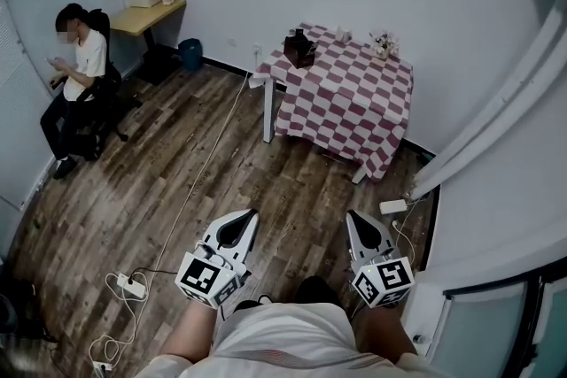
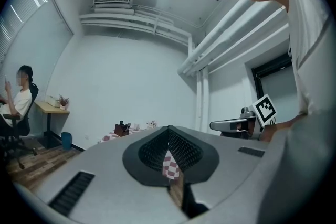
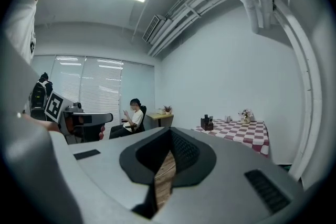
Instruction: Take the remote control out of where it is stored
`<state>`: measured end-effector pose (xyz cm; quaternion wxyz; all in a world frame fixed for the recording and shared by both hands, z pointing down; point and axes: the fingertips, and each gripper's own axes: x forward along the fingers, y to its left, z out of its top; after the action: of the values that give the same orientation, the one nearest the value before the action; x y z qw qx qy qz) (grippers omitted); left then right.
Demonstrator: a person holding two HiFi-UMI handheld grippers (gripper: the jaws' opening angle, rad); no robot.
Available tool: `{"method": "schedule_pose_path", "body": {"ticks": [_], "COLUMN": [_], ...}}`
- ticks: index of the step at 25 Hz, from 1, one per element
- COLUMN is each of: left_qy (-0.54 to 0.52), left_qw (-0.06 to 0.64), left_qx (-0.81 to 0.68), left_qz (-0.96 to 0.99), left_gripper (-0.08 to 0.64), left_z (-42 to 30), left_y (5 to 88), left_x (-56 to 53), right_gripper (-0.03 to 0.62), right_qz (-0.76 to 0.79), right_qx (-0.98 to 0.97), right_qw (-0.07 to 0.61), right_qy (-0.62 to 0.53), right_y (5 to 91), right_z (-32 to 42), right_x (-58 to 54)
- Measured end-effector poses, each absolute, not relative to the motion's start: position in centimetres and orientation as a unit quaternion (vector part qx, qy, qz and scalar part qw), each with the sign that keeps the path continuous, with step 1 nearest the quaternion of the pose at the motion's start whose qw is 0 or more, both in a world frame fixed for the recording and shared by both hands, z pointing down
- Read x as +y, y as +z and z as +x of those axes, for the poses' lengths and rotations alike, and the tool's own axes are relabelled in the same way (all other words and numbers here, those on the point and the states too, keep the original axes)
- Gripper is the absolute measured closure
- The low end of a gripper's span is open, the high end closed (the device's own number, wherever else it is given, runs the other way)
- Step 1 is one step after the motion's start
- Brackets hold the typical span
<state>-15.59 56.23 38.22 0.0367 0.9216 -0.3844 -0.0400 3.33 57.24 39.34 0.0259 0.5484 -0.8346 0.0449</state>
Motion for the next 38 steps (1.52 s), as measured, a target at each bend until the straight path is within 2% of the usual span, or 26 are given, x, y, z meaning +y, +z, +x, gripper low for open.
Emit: {"method": "schedule_pose_path", "body": {"ticks": [9, 18, 38], "left_qy": [-0.05, -0.042, -0.017], "left_qw": [0.031, 0.028, 0.049], "left_qx": [-0.404, -0.429, -0.471], "left_qz": [0.913, 0.902, 0.881], "left_gripper": [0.552, 0.552, 0.552], "left_z": [-17.3, -16.1, -6.1], "left_y": [37.8, 37.6, 37.7], "left_x": [51.8, 45.4, 29.3], "right_gripper": [0.58, 0.58, 0.58], "right_qz": [0.531, 0.503, 0.472], "right_qx": [-0.846, -0.862, -0.875], "right_qw": [0.026, 0.017, -0.005], "right_qy": [0.046, 0.056, 0.112], "right_y": [38.7, 38.9, 42.0], "right_z": [1.9, 2.9, 13.9], "right_x": [51.6, 43.8, 25.6]}}
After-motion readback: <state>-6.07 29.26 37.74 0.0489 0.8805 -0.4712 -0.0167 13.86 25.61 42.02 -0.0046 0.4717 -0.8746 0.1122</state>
